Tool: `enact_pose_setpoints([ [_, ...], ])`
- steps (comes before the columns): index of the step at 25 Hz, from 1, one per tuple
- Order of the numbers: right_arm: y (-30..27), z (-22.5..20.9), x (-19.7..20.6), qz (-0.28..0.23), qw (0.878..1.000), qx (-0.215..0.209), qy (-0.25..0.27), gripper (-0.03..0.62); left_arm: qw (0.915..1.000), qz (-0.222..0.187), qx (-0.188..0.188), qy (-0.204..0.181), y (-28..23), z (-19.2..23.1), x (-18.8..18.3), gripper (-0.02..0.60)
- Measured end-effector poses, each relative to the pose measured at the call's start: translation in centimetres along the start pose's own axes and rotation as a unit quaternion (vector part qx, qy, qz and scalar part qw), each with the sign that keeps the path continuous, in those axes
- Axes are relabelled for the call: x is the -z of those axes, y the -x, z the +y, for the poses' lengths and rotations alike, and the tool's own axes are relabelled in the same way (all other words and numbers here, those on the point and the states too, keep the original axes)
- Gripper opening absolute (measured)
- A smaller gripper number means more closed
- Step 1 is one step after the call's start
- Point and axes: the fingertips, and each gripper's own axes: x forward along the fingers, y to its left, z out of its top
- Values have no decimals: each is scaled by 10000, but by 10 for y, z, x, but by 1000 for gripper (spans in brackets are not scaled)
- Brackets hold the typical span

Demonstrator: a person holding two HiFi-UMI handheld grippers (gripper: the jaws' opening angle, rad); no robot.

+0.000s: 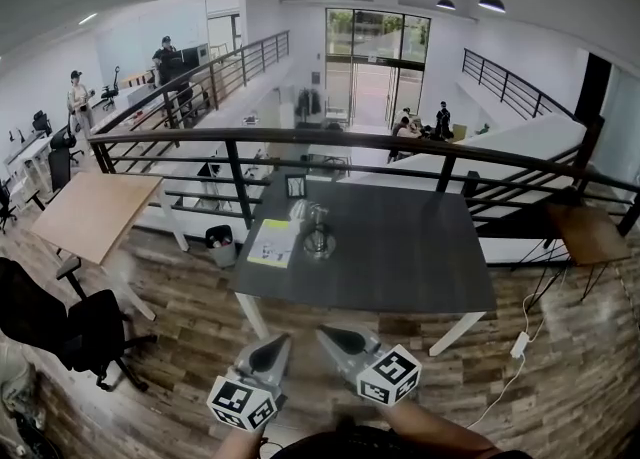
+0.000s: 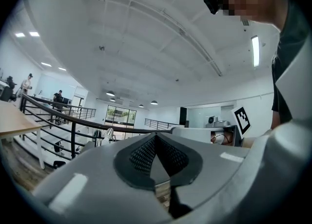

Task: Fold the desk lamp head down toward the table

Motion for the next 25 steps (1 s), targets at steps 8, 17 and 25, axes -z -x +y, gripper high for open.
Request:
enact_pose_setpoints([
  [8,-9,-49,0,225,9988,-428,12,2,9994,-48,-297,-142,-51,15,-6,2],
  [17,-31,-83,4,310,9976,-608,-142,2,9987,23,-497,-71,-78,45,-3,2],
  [25,-65,-119,14,371,9983,-424,-163,2,9995,-46,-312,12,-115,91,-2,2],
])
